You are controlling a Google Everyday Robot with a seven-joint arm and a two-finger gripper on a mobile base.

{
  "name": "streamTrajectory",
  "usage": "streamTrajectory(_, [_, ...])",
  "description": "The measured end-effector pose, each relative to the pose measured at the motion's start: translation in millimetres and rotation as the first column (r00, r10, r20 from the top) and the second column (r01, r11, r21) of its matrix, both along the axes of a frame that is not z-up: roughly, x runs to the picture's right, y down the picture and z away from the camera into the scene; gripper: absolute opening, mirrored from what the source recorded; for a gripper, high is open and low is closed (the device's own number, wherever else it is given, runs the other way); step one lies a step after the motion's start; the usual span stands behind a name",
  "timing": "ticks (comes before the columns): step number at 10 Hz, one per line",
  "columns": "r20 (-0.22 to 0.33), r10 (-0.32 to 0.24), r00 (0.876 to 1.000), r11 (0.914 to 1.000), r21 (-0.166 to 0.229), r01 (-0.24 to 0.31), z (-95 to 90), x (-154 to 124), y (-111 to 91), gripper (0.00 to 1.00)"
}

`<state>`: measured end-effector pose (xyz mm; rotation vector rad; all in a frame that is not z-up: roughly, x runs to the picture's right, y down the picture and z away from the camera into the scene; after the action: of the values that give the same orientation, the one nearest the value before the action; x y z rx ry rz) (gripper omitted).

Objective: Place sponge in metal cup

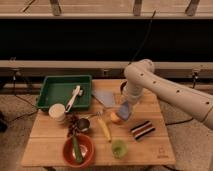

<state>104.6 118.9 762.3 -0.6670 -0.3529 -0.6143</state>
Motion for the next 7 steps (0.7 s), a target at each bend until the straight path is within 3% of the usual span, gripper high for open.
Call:
streamTrajectory(5, [0.117,0.005,0.993,0.999,0.043,-0.01,-72.7,-80.4,28.0,0.0])
streamTrajectory(7, [0.159,0.009,0.987,0.9987,0.047,-0.017,-85.3,-97.0,32.2,0.0])
